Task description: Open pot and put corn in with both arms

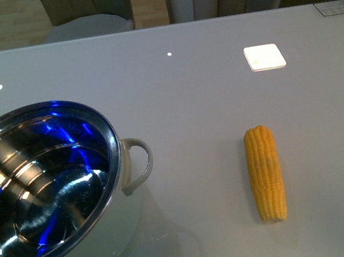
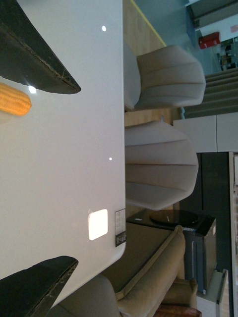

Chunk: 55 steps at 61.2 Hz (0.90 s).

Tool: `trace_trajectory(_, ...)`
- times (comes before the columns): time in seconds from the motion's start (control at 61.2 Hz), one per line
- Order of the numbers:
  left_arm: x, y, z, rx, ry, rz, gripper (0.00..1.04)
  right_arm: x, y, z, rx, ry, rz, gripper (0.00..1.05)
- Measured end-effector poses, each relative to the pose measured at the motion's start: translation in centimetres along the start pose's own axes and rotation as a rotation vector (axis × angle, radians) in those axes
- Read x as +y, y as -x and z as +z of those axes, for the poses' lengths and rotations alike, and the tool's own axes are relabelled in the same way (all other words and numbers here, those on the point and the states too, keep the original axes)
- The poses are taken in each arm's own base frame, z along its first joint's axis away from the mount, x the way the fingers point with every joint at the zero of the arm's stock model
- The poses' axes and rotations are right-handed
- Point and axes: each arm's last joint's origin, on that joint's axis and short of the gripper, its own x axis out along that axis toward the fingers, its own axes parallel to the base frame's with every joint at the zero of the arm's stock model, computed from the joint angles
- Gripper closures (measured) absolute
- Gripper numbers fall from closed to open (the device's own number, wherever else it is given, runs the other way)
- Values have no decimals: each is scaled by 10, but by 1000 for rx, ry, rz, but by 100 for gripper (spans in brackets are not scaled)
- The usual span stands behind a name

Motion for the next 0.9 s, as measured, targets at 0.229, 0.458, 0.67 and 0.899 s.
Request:
trace_trajectory(0.229,2,-8,-3,-5,-7,6,62,0,0,0,0,0,0,9)
trace_trajectory(0.458,2,-8,-3,0,-18,4,37,0,0,0,0,0,0,9)
trace_trajectory(0.67,1,7,7,17,-6,19,5,0,0,0,0,0,0,9)
trace_trajectory(0.899,2,37,67,-66,59,16,7,0,0,0,0,0,0,9)
